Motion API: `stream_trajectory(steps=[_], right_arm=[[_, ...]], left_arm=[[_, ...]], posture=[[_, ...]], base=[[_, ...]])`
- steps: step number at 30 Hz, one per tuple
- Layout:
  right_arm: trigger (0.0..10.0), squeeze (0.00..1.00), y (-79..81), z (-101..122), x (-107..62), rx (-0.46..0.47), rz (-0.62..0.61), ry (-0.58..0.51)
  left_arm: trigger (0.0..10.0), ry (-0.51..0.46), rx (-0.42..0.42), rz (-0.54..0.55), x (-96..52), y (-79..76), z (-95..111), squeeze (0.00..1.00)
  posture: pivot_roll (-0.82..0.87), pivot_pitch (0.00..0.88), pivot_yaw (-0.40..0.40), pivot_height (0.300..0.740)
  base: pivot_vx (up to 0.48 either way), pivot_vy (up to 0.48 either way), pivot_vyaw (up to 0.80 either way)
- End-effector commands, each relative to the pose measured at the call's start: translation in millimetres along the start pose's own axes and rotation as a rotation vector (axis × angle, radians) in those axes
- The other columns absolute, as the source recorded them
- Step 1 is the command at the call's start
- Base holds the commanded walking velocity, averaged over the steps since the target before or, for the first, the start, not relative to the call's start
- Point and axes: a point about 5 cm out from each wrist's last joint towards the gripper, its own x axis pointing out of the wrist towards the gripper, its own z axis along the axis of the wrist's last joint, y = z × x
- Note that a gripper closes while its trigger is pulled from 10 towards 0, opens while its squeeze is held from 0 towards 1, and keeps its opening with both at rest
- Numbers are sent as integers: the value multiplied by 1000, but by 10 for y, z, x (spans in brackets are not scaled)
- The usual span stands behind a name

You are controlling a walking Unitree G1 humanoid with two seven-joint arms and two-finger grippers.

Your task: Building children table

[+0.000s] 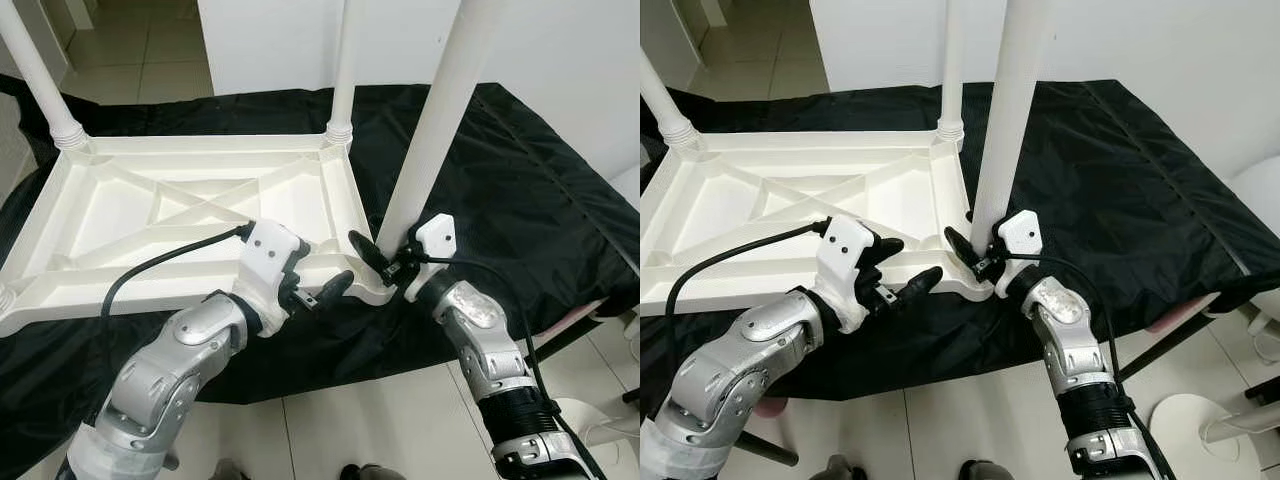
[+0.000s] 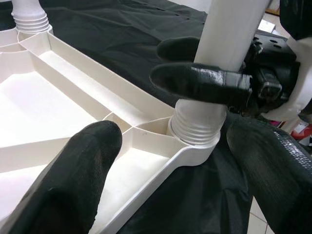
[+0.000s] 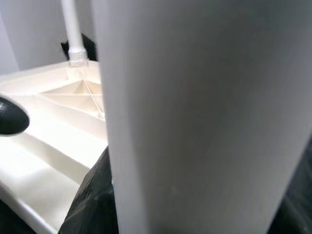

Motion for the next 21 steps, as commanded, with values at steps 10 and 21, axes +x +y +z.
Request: stream_trajectory(steps=[10, 21], right_arm=[[10000, 0, -38, -297, -74, 108, -76, 168], [10000, 0, -24, -250, -35, 103, -208, 124]], left_arm=[[10000, 0, 2, -26, -2, -26, 30, 0], [10000, 3, -1, -23, -4, -33, 24, 0]], posture=[[13, 134, -4, 740], [13, 136, -12, 740]], base=[[0, 0, 0], [0, 0, 0]])
